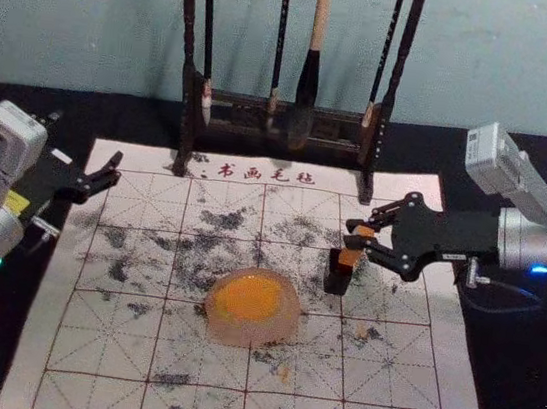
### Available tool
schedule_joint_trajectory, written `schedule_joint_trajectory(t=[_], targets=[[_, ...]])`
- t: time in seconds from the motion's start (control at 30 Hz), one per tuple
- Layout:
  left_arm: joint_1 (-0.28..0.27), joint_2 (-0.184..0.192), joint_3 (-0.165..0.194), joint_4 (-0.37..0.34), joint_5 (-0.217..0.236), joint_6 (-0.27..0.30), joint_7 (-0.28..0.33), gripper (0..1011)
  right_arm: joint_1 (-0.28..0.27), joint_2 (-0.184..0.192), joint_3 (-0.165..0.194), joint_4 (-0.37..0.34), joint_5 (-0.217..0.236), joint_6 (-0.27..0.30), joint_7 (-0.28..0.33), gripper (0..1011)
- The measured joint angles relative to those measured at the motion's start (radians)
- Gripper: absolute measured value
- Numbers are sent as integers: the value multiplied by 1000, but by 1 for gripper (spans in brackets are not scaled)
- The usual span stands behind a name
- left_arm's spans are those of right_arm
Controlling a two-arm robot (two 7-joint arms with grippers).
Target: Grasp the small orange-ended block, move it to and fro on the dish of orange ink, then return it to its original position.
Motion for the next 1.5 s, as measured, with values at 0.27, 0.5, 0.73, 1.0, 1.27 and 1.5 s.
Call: schedule_joint_trajectory(t=[0.27, 0.5, 0.73, 1.0, 1.27, 1.5], targets=[[0, 0, 0, 0, 0, 0, 0, 1001, 11, -21, -3, 33, -2, -10, 10, 134], [0, 0, 0, 0, 0, 0, 0, 1001, 17, -31, -7, 49, -8, -14, 13, 134], [0, 0, 0, 0, 0, 0, 0, 1001, 20, -35, -6, 56, -9, -18, 15, 134], [0, 0, 0, 0, 0, 0, 0, 1001, 19, -37, -6, 63, -9, -20, 15, 134], [0, 0, 0, 0, 0, 0, 0, 1001, 19, -45, -6, 78, -13, -23, 15, 134], [0, 0, 0, 0, 0, 0, 0, 1001, 20, -52, -10, 93, -20, -25, 16, 134]])
